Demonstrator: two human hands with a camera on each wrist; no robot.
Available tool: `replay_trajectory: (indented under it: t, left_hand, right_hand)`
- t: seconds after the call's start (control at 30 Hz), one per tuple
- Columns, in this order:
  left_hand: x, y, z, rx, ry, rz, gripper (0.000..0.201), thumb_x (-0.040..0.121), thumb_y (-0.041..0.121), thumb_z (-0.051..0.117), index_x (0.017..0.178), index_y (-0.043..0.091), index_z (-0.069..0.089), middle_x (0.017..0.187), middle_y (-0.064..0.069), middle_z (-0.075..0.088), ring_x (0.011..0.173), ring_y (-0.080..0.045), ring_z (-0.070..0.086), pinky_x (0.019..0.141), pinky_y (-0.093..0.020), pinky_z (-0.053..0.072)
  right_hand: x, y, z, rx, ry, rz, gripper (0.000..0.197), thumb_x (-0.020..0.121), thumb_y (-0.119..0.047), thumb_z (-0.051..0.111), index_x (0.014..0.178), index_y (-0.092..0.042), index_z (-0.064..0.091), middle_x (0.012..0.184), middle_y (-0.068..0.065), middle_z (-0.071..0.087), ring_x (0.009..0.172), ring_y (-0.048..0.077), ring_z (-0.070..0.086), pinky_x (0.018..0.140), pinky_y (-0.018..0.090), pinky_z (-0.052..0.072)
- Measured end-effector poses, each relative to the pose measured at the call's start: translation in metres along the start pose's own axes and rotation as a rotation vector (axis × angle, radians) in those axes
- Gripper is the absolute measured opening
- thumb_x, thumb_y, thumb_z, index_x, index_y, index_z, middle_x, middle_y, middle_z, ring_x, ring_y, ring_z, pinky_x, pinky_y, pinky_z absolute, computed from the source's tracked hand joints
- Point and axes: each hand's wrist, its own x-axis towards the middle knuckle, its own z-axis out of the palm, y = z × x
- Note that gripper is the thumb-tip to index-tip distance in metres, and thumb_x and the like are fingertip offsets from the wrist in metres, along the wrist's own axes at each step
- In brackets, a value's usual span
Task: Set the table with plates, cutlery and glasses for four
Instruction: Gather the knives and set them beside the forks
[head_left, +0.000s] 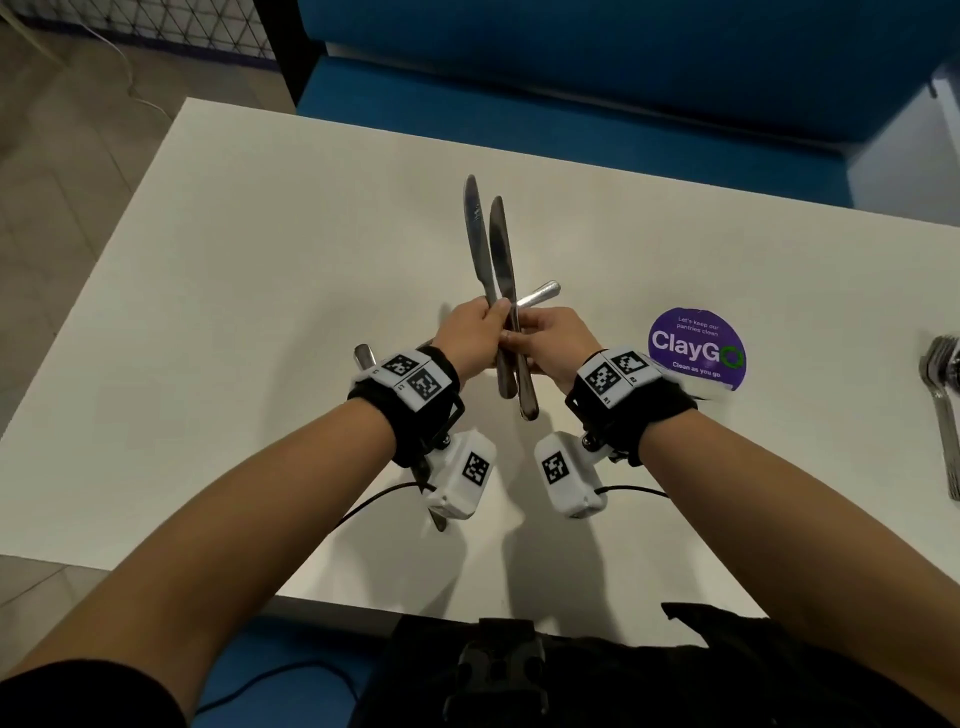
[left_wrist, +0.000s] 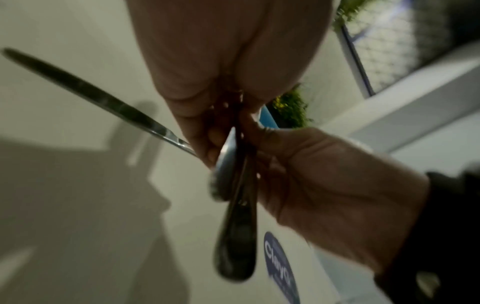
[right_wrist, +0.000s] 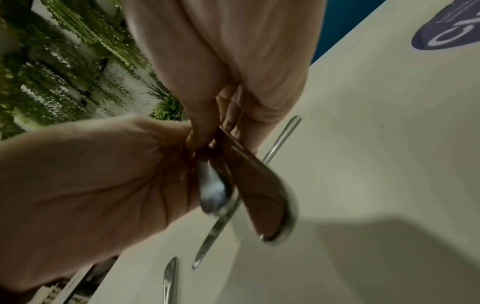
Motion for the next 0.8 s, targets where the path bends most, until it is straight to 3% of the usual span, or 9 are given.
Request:
replay_trajectory:
  t: [0.1,0.2,0.3,0.43,0.53,0.63,0.8]
  left_hand:
    - [0.003,-0.002,-0.004,-0.147,0.023,-0.073,0.031,0.102,0.023,0.034,0.092,0.008,0.06,0.097,-0.018,0.065,0.091,-0.035,0.066,0.086,-0.046,0.055]
    - [0.0,-0.002,-0.006,-0.252,0.01,-0.132,0.032,0.103,0.019,0.029,0.106,0.003,0.056,0.095,-0.018,0.064,0.068,-0.026,0.063,0.069,-0.037,0.056]
    - [-0.004,-0.004,-0.005,-0.268,-0.037,-0.14,0.032,0.103,0.02,0.028,0.118,0.006,0.053,0.095,-0.015,0.064,0.06,-0.024,0.063,0.056,-0.032,0.055]
    - [0.001,-0.014,-0.01,-0.258,0.01,-0.131,0.039,0.102,0.021,0.026,0.116,0.003,0.058,0.069,-0.006,0.057,0.046,-0.015,0.043,0.047,-0.026,0.037]
    - [0.006,-0.024,-0.02,-0.27,0.027,-0.138,0.039,0.103,0.028,0.028,0.091,0.01,0.06,0.06,-0.001,0.04,0.039,-0.009,0.032,0.041,-0.02,0.028]
    - [0.005,-0.03,-0.03,-0.266,0.005,-0.125,0.035,0.103,0.029,0.033,0.078,0.017,0.054,0.06,0.0,0.037,0.043,-0.01,0.031,0.039,-0.018,0.029]
    - [0.004,-0.03,-0.04,-0.247,-0.039,-0.111,0.024,0.102,0.026,0.038,0.086,0.015,0.052,0.063,0.0,0.045,0.042,-0.008,0.041,0.041,-0.018,0.039]
  right_hand:
    - [-0.001,-0.005,0.001,0.144,0.004,0.023,0.01,0.087,0.001,0.061,0.088,-0.007,0.067,0.082,0.012,0.067,0.076,0.027,0.067,0.084,0.042,0.056]
    - [0.007,-0.009,0.0,0.205,0.087,0.004,0.012,0.085,-0.001,0.064,0.078,-0.011,0.065,0.082,0.012,0.067,0.076,0.027,0.066,0.082,0.043,0.057]
    - [0.015,-0.011,0.005,0.154,0.103,-0.007,0.003,0.082,-0.007,0.07,0.085,-0.008,0.069,0.081,0.01,0.069,0.074,0.025,0.068,0.08,0.037,0.057]
    - [0.028,-0.013,0.007,-0.263,0.151,-0.094,0.021,0.084,-0.023,0.069,0.098,-0.008,0.074,0.083,0.008,0.071,0.078,0.021,0.068,0.082,0.032,0.056]
    - [0.041,-0.016,0.002,-0.709,0.15,-0.163,0.024,0.091,-0.018,0.06,0.112,-0.01,0.069,0.11,0.008,0.07,0.101,0.021,0.063,0.094,0.028,0.046]
    - [0.054,-0.011,0.0,-1.098,0.008,-0.193,0.035,0.093,-0.008,0.051,0.127,-0.012,0.058,0.129,0.01,0.054,0.122,0.027,0.047,0.097,0.032,0.04]
    - [0.055,-0.002,0.007,-1.31,-0.022,-0.28,0.024,0.091,-0.01,0.053,0.113,-0.008,0.062,0.119,0.011,0.054,0.116,0.028,0.045,0.088,0.037,0.042]
